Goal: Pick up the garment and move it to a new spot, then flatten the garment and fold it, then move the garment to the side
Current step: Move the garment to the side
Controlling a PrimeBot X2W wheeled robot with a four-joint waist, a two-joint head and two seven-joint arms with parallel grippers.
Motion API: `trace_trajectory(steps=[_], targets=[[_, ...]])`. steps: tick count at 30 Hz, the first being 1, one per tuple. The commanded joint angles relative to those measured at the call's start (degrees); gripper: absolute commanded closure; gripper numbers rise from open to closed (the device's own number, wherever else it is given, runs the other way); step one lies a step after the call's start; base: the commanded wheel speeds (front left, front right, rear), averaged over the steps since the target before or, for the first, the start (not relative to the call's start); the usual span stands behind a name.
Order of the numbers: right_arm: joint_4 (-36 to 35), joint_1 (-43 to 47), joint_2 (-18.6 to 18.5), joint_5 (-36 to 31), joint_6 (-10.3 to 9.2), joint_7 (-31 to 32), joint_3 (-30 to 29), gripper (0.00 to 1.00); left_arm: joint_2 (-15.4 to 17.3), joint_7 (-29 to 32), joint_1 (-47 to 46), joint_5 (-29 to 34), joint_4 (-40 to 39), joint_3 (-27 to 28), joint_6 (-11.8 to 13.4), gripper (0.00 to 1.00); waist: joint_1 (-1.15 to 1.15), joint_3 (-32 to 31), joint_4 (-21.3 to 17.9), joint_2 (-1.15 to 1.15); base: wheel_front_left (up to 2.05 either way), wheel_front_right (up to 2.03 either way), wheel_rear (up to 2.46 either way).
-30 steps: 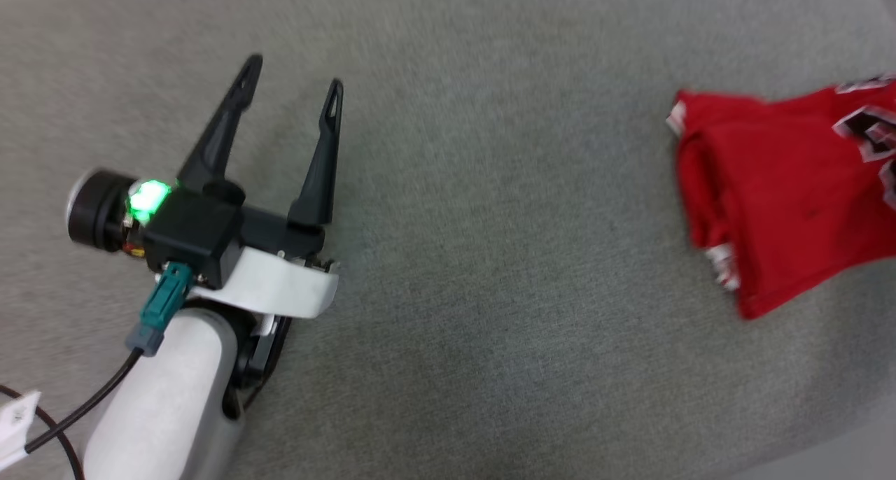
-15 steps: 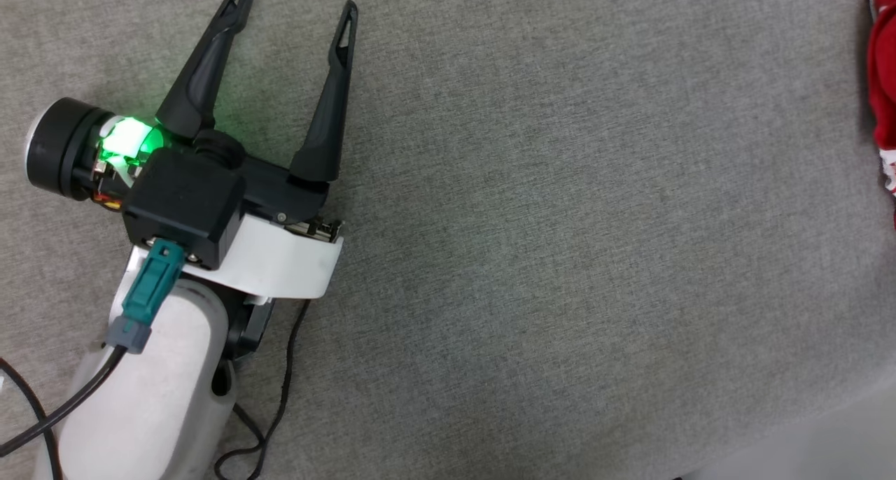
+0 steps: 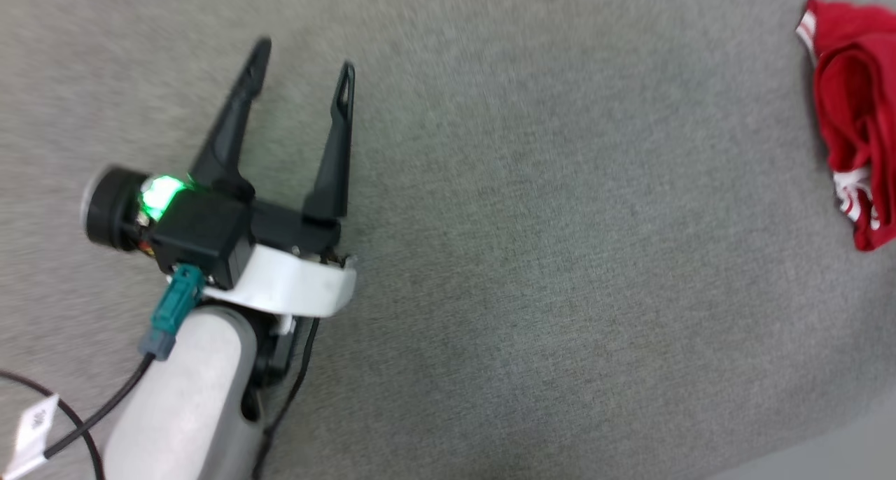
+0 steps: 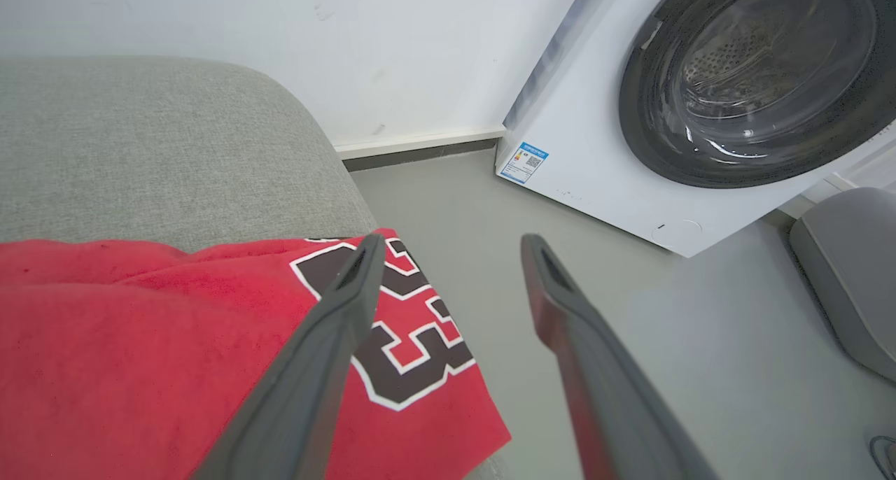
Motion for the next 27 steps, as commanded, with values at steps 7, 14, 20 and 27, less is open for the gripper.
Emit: trace_trajectory(steps=[7, 14, 20, 27], targets=[[-4.15, 8.53, 2.62, 4.31, -0.04, -2.42, 11.19, 0.00, -1.82, -4.08, 8.99, -3.97, 5.15, 2.10, 2.36, 0.00, 0.00, -14.69, 6.73, 0.00, 0.00, 0.00, 0.00], [-13.18, 17.11, 6.41, 9.96, -0.05, -1.38, 20.74, 0.00, -1.09, -5.49, 15.71, -5.88, 8.41, 4.16, 3.84, 0.00, 0.00, -21.63, 10.64, 0.00, 0.00, 0.00, 0.00], [-22.17, 22.35, 8.37, 12.25, -0.04, -0.17, 24.22, 0.00, -0.32, -5.59, 19.21, -6.72, 10.50, 5.77, 5.20, 0.00, 0.00, -25.59, 12.44, 0.00, 0.00, 0.00, 0.00], [-35.94, 32.78, 12.29, 11.64, -0.04, 2.67, 22.92, 0.00, 0.93, -5.60, 24.22, -7.88, 12.67, 7.22, 6.12, 0.00, 0.00, -30.47, 12.55, 0.00, 0.00, 0.00, 0.00]])
